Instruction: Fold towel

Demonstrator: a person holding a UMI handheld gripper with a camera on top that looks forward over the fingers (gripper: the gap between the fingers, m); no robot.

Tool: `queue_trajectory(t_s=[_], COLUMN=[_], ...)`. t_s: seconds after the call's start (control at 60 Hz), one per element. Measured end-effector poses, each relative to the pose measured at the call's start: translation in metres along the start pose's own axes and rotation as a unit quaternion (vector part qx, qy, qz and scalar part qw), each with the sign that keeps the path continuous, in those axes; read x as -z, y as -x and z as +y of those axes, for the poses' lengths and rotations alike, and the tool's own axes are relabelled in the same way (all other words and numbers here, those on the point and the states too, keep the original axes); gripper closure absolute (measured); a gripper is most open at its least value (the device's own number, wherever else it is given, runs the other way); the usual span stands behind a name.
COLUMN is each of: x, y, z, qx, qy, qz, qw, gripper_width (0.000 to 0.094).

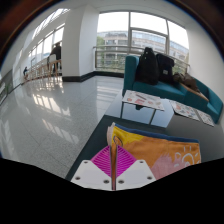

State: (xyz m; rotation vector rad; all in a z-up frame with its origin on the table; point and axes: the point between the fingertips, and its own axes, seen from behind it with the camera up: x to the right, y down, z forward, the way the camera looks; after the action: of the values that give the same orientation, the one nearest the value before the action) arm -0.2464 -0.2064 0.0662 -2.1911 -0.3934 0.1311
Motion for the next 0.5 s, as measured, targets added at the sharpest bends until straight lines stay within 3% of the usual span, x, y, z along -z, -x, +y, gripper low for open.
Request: queue_trajectory(t_s=[0.067,0.2,0.333,0.417,0.45,0.5], x=[0.031,0.084,0.105,0.095,0.087,0.076], y=[-0.001,-0.057,-0.131,-0.179,-0.206,-0.225], z=[-0.024,-0.079,-0.088,-0.062,-0.048,-0.035], qx=[-0.027,-0.048,-0.070,-0.086,-0.090,-0.094], qy=[-0.007,-0.059,-0.063,-0.047,-0.036,-0.020], qz=[-0.023,-0.009,0.029,0.066,0.081,0.104], qw=[0.999,0.997,0.995,0.993,0.992,0.990], gripper_width=[0.0905,0.0905,0.0907,0.0905,0.0872,0.0737])
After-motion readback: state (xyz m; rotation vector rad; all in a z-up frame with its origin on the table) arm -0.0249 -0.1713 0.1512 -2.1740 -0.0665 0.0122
